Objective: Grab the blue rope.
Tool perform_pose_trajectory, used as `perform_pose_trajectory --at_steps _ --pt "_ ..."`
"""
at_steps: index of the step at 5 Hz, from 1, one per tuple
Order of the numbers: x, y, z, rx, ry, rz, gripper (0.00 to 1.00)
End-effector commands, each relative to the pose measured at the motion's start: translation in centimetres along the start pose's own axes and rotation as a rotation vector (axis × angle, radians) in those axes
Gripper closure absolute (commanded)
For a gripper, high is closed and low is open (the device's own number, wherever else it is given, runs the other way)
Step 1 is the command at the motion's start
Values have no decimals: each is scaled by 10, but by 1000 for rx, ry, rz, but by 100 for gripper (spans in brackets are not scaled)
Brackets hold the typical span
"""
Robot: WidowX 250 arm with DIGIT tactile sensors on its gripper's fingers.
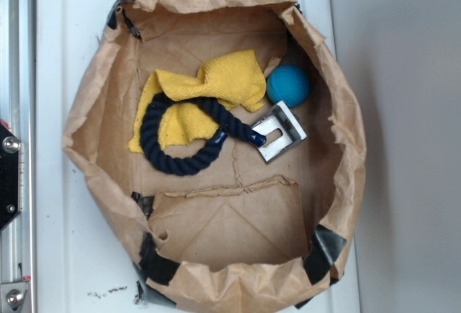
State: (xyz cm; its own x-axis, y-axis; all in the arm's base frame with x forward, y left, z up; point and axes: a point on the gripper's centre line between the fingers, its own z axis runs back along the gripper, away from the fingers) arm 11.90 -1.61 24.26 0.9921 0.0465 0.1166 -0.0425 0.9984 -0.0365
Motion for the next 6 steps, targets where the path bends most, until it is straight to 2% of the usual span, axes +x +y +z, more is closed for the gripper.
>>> perform_pose_trajectory --at_steps 1,2,3,4,5,6 --pt "0 0 0 0 0 0 0" --pt "48 -7 -13 15 -40 -21 0" --pt "94 -2 -38 68 -52 -39 0" --pt "122 6 -80 68 -66 -115 0" --pt "123 7 -116 85 -51 -143 0" --pt "118 13 -121 99 19 -114 0"
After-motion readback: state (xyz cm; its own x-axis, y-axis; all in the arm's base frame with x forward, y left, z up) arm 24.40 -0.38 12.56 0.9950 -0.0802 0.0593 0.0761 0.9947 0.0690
